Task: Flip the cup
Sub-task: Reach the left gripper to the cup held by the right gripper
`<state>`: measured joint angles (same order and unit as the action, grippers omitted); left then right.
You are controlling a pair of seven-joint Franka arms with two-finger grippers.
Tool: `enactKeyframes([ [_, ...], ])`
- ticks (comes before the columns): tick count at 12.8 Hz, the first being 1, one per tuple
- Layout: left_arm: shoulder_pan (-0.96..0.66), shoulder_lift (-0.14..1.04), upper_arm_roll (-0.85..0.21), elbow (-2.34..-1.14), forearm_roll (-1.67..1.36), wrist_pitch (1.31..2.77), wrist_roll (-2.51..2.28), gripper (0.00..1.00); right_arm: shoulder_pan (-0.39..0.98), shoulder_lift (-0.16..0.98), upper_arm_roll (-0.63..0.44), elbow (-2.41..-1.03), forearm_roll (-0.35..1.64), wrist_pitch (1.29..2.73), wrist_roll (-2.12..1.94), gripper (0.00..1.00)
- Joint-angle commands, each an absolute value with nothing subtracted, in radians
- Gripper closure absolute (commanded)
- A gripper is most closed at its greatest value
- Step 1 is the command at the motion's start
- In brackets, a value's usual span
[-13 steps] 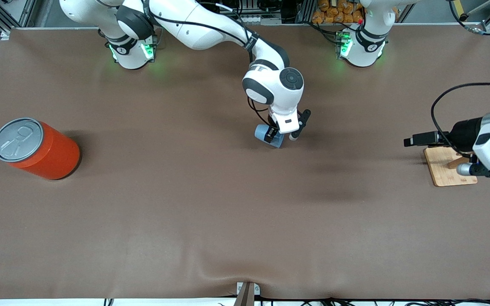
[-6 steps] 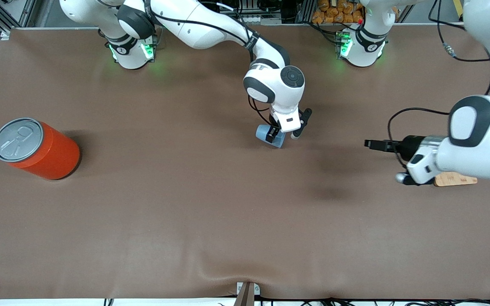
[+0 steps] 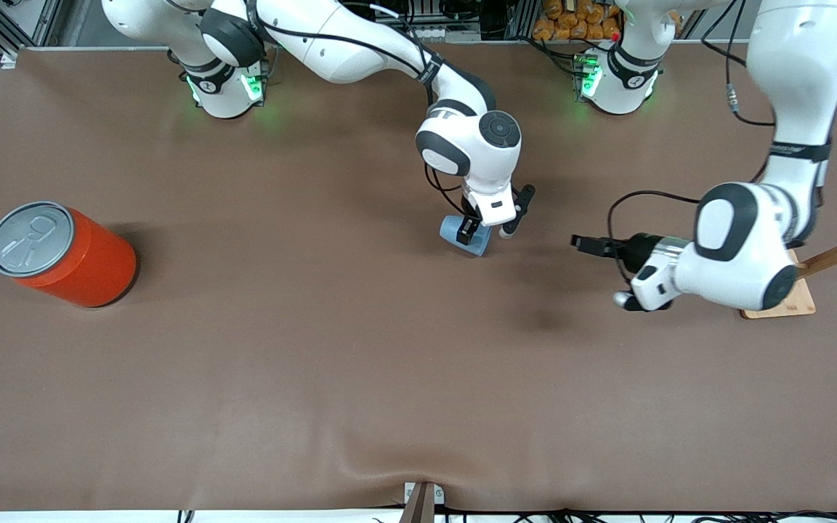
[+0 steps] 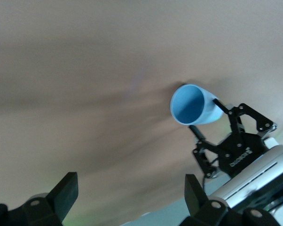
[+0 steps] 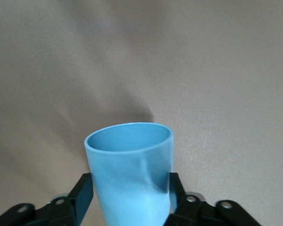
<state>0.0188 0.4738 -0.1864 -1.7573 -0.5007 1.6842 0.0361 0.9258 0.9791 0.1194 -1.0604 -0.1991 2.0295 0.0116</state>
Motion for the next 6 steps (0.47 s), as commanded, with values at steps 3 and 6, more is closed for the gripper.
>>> enactKeyframes([
  [3, -0.064, 0.587, -0.187, -1.752, -0.586, 1.761, 0.045, 0.0, 0.931, 0.965, 0.114, -1.037, -0.215, 1.997, 0.009, 0.0],
  [6, -0.066, 0.646, -0.187, -1.712, -0.619, 1.776, 0.041, 0.0, 0.928, 0.925, 0.117, -1.04, -0.209, 1.959, 0.008, 0.0],
])
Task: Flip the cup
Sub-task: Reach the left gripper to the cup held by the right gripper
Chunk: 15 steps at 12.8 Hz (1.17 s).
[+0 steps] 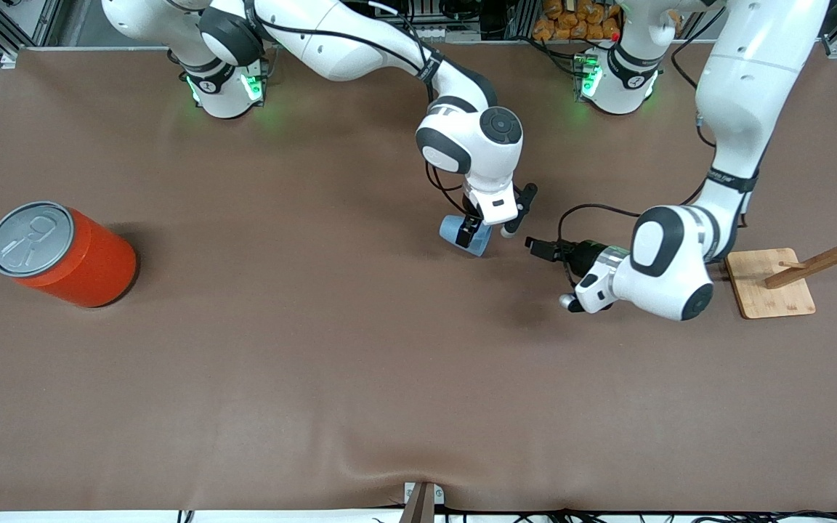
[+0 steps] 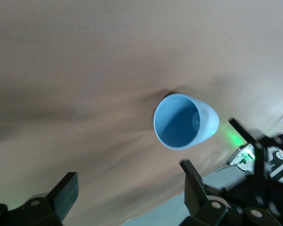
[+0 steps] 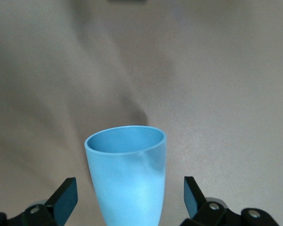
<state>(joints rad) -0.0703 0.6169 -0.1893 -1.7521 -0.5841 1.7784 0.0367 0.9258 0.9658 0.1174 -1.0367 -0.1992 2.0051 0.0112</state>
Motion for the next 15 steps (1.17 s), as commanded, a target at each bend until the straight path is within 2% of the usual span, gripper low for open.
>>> enactKeyframes([
  [1, -0.066, 0.658, -0.187, -1.7, -0.653, 1.776, 0.037, 0.0, 0.924, 0.904, 0.118, -1.04, -0.206, 1.913, 0.0, 0.0],
  [7, -0.178, 0.693, -0.184, -1.697, -0.733, 1.884, -0.053, 0.0, 0.829, 0.766, 0.127, -1.039, -0.131, 1.703, -0.021, 0.0],
  [9, -0.218, 0.698, -0.186, -1.697, -0.759, 1.908, -0.099, 0.0, 0.746, 0.695, 0.126, -1.039, -0.114, 1.606, -0.023, 0.0],
  [11, -0.282, 0.718, -0.175, -1.697, -0.77, 1.95, -0.158, 0.0, 0.636, 0.628, 0.123, -1.04, -0.086, 1.574, -0.021, 0.0],
  [15, -0.319, 0.73, -0.173, -1.71, -0.764, 1.95, -0.207, 0.0, 0.438, 0.568, 0.11, -1.039, -0.098, 1.491, -0.023, 0.0],
])
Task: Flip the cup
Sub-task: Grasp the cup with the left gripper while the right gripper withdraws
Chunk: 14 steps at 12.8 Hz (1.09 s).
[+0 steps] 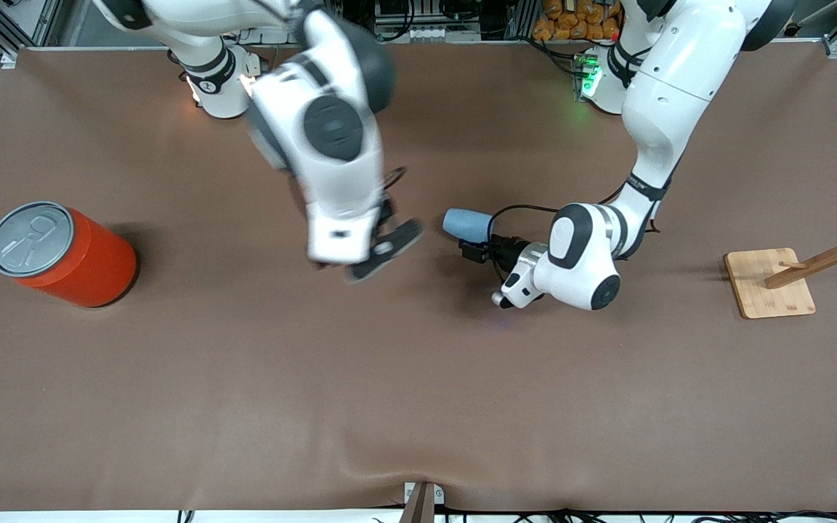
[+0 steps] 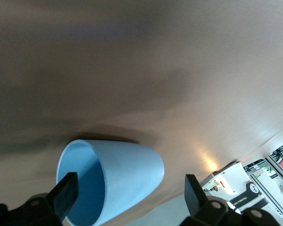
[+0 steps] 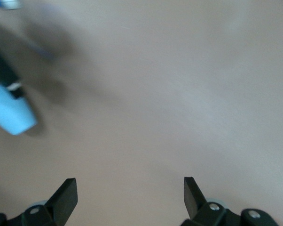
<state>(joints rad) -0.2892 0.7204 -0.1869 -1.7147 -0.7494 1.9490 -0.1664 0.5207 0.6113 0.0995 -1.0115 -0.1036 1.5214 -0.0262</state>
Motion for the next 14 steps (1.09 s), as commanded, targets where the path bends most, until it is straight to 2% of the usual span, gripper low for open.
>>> enactKeyframes([
  [1, -0.328, 0.73, -0.173, -1.71, -0.762, 1.948, -0.234, 0.0, 0.376, 0.549, 0.11, -1.039, -0.098, 1.49, -0.025, 0.0],
  [4, -0.331, 0.727, -0.173, -1.71, -0.761, 1.936, -0.259, 0.0, 0.266, 0.473, 0.112, -1.042, -0.103, 1.433, -0.009, 0.0],
  [6, -0.331, 0.726, -0.173, -1.712, -0.703, 1.928, -0.267, 0.61, 0.183, 0.445, 0.115, -1.042, -0.085, 1.404, 0.03, 0.0],
  [8, -0.351, 0.723, -0.173, -1.712, -0.646, 1.922, -0.337, 0.98, 0.144, 0.417, 0.115, -1.042, -0.089, 1.372, 0.06, 0.0],
  [11, -0.351, 0.719, -0.173, -1.71, -0.609, 1.919, -0.376, 1.0, 0.075, 0.373, 0.121, -1.049, -0.083, 1.339, 0.222, 0.0],
  [14, -0.339, 0.681, -0.17, -1.695, -0.56, 1.894, -0.406, 1.0, 0.015, 0.261, 0.109, -1.185, 0.007, 1.38, 0.326, 0.0],
])
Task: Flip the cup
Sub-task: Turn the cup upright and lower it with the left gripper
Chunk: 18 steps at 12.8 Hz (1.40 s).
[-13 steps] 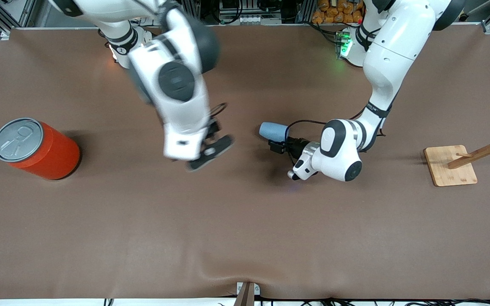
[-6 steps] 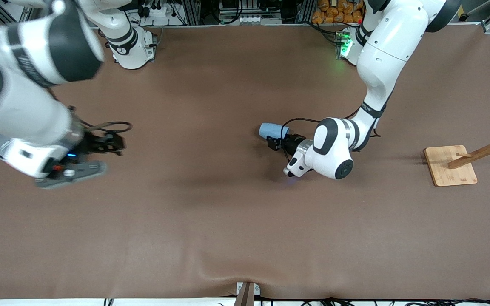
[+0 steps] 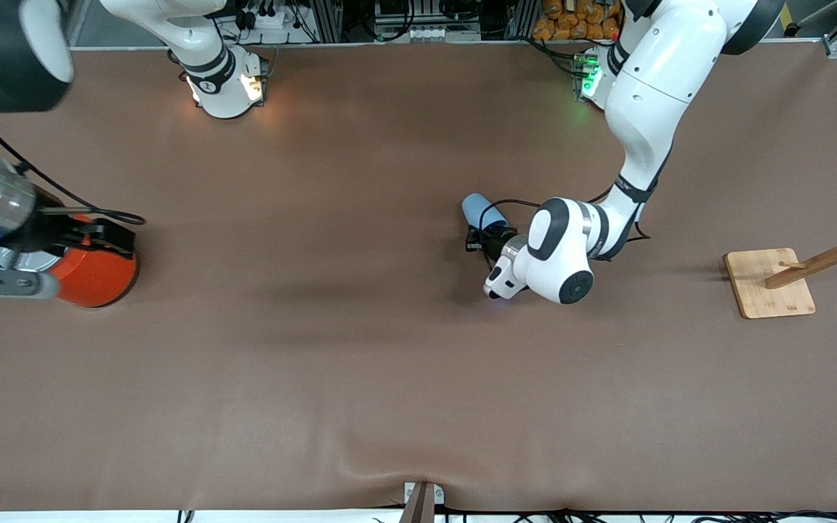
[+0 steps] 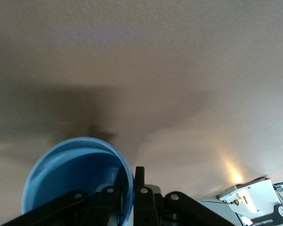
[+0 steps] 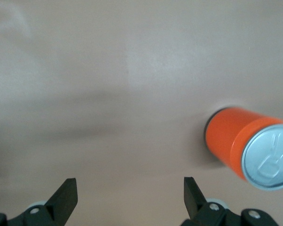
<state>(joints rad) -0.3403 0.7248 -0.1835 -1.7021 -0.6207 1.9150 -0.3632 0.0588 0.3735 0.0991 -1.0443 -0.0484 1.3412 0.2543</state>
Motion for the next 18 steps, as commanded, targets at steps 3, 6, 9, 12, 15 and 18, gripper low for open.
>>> enactKeyframes([
  [3, -0.315, 0.649, -0.17, -1.608, -0.364, 1.887, -0.475, 1.0, 0.017, 0.004, 0.074, -1.583, 0.009, 1.631, 0.35, 0.0],
  [6, -0.256, 0.646, -0.169, -1.494, -0.122, 1.885, -0.551, 1.0, 0.011, -0.049, 0.049, -1.63, 0.002, 1.654, 0.327, 0.0],
  [9, -0.21, 0.634, -0.129, -1.43, 0.05, 1.888, -0.583, 1.0, 0.011, -0.018, 0.02, -1.505, -0.018, 1.544, 0.233, 0.0],
  [12, -0.213, 0.646, -0.071, -1.425, 0.155, 1.989, -0.586, 1.0, 0.012, -0.014, 0.015, -1.496, 0.015, 1.457, 0.229, 0.0],
  [15, -0.213, 0.661, -0.057, -1.433, 0.155, 2.097, -0.617, 1.0, 0.009, 0.002, 0.017, -1.456, 0.0, 1.448, 0.235, 0.0],
  [18, -0.239, 0.702, -0.057, -1.445, 0.161, 2.189, -0.733, 1.0, 0.018, 0.002, 0.018, -1.434, -0.003, 1.45, 0.232, 0.0],
])
